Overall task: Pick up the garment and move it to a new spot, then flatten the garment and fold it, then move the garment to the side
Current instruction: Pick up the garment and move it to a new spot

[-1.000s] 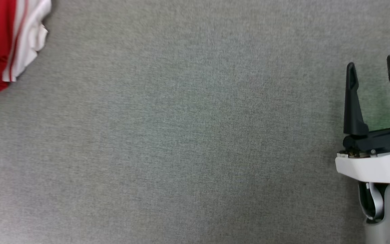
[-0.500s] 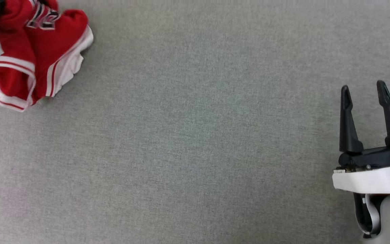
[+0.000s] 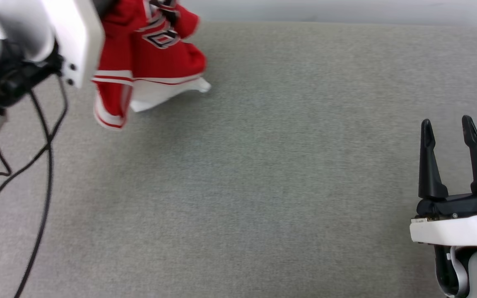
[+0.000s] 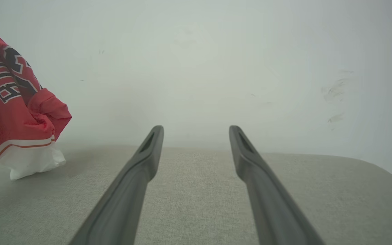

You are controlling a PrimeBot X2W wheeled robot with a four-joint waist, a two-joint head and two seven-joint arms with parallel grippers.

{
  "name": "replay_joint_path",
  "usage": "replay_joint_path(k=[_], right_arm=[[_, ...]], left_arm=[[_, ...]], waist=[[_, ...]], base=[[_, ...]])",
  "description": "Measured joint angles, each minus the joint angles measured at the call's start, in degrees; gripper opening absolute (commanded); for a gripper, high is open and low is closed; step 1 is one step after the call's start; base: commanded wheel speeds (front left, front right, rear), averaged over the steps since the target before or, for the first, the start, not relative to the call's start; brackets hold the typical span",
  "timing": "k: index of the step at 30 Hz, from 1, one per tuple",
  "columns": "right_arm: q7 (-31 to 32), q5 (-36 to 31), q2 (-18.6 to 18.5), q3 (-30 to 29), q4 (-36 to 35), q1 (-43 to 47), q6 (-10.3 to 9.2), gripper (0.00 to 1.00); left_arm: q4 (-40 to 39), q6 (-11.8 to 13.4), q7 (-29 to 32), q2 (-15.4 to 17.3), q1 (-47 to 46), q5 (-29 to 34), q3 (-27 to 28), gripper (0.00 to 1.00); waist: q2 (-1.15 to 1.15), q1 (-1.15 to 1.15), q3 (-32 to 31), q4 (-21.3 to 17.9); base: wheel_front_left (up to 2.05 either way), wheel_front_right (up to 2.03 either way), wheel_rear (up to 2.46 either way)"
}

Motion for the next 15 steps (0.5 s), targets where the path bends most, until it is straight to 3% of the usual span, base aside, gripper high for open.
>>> replay_joint_path(k=[15], right_arm=[[0.0,2.8,0.0,-1.4,0.4,1.9,0.0,1.0]], left_arm=[[-8.5,0.0,-0.5,-11.4,-6.0,0.0,-13.7,0.0]], waist=[[0.0,0.0,-3.1,-8.2]], base=[[0.0,0.0,0.0]])
